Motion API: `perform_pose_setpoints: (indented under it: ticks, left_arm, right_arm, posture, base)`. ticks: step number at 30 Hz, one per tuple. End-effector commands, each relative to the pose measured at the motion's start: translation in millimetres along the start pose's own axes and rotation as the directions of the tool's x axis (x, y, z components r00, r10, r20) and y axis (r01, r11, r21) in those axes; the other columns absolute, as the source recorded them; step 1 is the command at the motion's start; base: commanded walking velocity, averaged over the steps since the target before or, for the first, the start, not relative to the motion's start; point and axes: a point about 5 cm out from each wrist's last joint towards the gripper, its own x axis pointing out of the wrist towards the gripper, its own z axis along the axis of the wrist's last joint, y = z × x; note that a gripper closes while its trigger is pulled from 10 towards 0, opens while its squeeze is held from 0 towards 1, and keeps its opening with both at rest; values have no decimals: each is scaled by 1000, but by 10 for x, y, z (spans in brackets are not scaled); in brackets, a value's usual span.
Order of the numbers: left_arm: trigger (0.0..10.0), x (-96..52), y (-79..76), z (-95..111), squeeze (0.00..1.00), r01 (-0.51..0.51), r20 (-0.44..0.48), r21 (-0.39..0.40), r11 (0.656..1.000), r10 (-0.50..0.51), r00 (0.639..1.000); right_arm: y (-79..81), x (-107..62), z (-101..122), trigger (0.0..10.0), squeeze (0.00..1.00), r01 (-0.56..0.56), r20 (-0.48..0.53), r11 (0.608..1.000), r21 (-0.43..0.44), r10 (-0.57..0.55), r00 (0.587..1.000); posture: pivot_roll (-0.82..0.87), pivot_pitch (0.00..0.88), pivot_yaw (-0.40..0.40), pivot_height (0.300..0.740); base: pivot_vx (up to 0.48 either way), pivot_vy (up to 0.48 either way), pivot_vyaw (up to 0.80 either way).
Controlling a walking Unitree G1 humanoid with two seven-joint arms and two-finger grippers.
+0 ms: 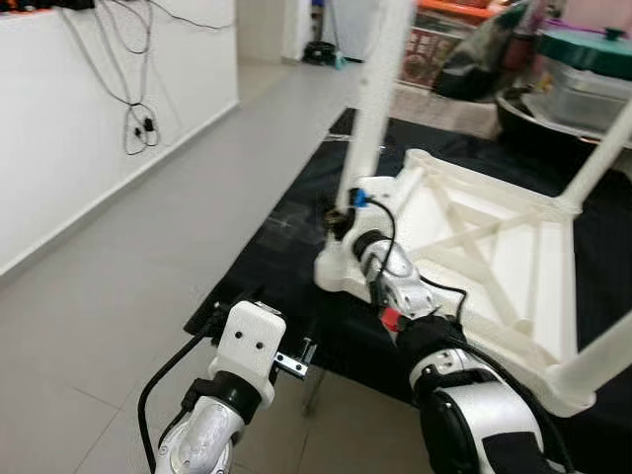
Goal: Building children table
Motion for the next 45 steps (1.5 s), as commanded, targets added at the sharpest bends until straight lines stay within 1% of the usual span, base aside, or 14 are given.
perform_pose_setpoints:
  ticks: [1,6,7,10,11,15,16,21,31,35,36,37,44,45]
  left_arm:
    - [10000,0,-21,-18,0,7,-3,-1,1000,-7,1000]
    - [10000,5,-25,-20,0,10,-4,-2,1000,-10,1000]
    - [10000,5,-26,-21,0,11,-5,-2,1000,-11,1000]
    - [10000,7,-24,-19,0,10,-6,-2,1000,-10,1000]
    - [10000,8,-23,-18,0,10,-5,-2,1000,-10,1000]
    - [10000,9,-24,-14,0,9,-5,-2,1000,-9,1000]
    - [10000,10,-24,-14,0,9,-5,-2,1000,-9,1000]
    - [10000,15,-20,-15,0,7,-4,-1,1000,-7,1000]
    - [10000,19,-16,-14,0,7,-4,0,1000,-7,1000]
    - [10000,18,-15,-11,0,7,-3,1,1000,-7,1000]
    - [10000,18,-12,-10,0,5,-3,1,1000,-5,1000]
    - [10000,16,-7,-10,0,4,-3,2,1000,-4,1000]
    - [10000,12,5,-11,0,0,-4,3,1000,0,1000]
    - [10000,11,-2,-15,0,2,-5,2,1000,-2,1000]
  right_arm:
    - [-258,-136,-234,0,0,256,-101,966,31,-251,963]
    - [-144,-221,-297,0,0,277,-114,959,61,-270,956]
    - [-61,-234,-305,10000,0,250,-117,964,90,-239,964]
    - [100,-213,-256,10000,59,165,-81,979,123,-156,984]
    - [164,-197,-223,10000,1000,110,-56,983,145,-103,993]
    - [226,-145,-108,10000,1000,5,21,991,137,-8,1000]
    - [237,-121,-48,10000,0,-45,55,992,118,39,998]
    - [346,-99,14,10000,0,-529,47,824,202,532,846]
    - [374,-289,-103,10000,0,-878,-95,459,136,888,450]
    - [432,-258,-130,10000,0,-880,-125,464,103,883,451]
    - [464,-225,-115,1608,0,-864,-112,498,76,865,489]
    - [460,-152,-79,0,0,-803,-98,595,33,801,590]
    - [380,-32,2,0,0,-661,-65,750,3,660,748]
    - [202,32,-7,0,0,-475,-71,880,-16,473,878]
  posture:
    - [108,51,-124,740]
    - [109,56,-123,740]
    - [108,57,-120,740]
    - [106,60,-124,740]
    - [106,60,-124,740]
    - [107,62,-124,740]
    - [108,63,-125,740]
    - [100,64,-123,740]
    - [106,67,-129,740]
    - [110,70,-126,740]
    - [113,69,-127,740]
    - [114,70,-129,740]
    - [112,72,-126,740]
    - [105,72,-125,740]
  base:
    - [0,0,0]
    - [0,0,0]
    - [0,0,0]
    - [0,0,0]
    - [0,0,0]
    - [0,0,0]
    - [0,0,0]
    - [0,0,0]
    - [0,0,0]
    - [0,0,0]
    - [0,0,0]
    - [0,0,0]
    - [0,0,0]
    - [0,0,0]
